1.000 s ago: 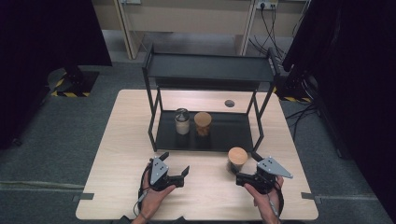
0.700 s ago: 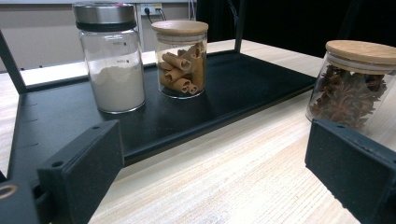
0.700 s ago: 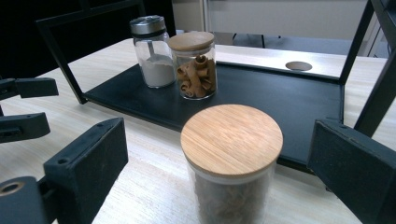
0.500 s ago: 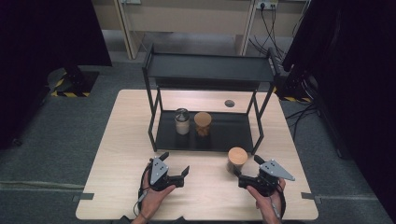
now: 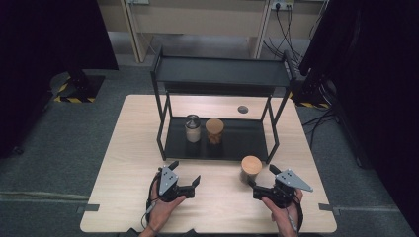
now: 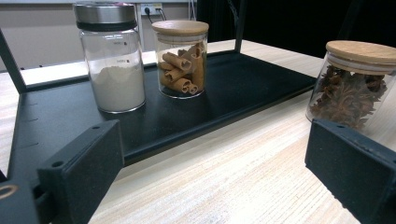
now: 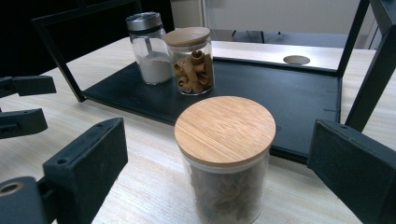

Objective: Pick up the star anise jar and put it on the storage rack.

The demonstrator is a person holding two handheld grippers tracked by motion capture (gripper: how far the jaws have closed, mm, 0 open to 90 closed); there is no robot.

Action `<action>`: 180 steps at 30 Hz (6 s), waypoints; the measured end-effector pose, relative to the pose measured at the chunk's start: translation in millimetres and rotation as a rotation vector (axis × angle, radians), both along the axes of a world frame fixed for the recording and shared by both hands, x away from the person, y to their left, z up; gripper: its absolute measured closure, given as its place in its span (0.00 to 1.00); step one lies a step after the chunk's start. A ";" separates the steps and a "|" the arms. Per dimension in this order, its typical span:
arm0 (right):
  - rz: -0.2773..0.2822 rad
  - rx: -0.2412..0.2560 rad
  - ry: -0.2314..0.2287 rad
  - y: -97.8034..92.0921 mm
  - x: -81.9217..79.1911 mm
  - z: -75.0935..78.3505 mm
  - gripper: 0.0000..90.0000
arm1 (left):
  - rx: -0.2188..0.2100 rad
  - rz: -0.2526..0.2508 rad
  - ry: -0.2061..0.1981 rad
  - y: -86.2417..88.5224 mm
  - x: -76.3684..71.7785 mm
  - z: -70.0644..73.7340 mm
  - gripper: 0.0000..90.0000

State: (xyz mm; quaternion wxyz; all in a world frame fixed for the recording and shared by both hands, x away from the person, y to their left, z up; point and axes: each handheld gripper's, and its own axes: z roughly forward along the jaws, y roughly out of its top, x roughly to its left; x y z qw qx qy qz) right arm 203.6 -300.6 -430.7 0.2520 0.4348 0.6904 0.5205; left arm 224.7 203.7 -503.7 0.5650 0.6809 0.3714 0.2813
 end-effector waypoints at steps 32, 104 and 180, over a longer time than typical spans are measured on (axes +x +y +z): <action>0.005 -0.031 0.041 5.6 6.5 -9.8 0.06 | 0.002 0.000 -0.008 -0.6 -1.9 -0.7 0.04; 0.018 -0.088 0.063 22.9 47.4 -26.3 0.24 | 0.003 0.000 -0.008 -0.7 -2.3 -0.6 0.04; 0.066 -0.086 -0.011 28.7 63.1 4.3 0.29 | 0.001 0.003 -0.005 -0.7 -2.2 -0.4 0.04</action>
